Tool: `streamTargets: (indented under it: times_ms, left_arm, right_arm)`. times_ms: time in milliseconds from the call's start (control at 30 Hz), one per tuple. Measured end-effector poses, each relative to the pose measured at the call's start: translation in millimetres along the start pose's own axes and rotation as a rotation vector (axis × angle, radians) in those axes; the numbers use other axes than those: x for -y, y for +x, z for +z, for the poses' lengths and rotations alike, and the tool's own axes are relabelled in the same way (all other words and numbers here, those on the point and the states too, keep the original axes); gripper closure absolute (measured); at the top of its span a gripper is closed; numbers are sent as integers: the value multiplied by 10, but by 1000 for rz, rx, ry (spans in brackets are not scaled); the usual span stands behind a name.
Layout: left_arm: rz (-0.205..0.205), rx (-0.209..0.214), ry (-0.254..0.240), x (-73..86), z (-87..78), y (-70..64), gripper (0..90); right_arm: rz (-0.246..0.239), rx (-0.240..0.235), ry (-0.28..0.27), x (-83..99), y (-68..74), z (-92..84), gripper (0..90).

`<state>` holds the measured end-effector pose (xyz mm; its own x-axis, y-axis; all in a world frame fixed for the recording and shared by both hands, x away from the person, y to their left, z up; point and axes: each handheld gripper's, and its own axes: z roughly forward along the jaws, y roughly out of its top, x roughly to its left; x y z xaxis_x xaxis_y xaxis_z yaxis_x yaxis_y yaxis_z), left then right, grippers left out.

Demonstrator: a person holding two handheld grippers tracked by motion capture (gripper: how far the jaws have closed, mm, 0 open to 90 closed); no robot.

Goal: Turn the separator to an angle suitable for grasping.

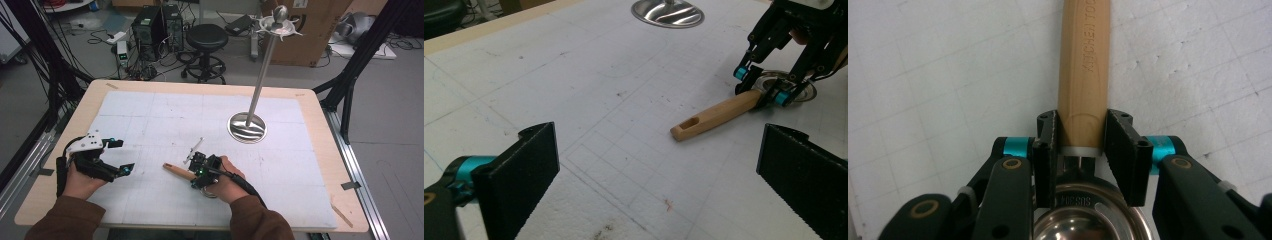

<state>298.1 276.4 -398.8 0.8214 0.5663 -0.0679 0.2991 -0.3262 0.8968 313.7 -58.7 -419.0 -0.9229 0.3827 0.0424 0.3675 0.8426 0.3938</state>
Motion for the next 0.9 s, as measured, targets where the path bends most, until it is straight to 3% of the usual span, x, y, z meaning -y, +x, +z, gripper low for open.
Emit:
streamTargets:
  times_ms: [167, 400, 900]
  left_arm:
    - [3, 4, 2, -1, 5, -4, 40]
    - [3, 6, 4, -2, 13, -11, 40]
    - [-4, 2, -6, -1, -8, -3, 40]
  right_arm:
    - [7, 10, 41, -53, 13, 10, 652]
    - [-23, 32, 90, -117, 52, 21, 675]
    - [-49, 46, 34, -56, 40, -52, 690]
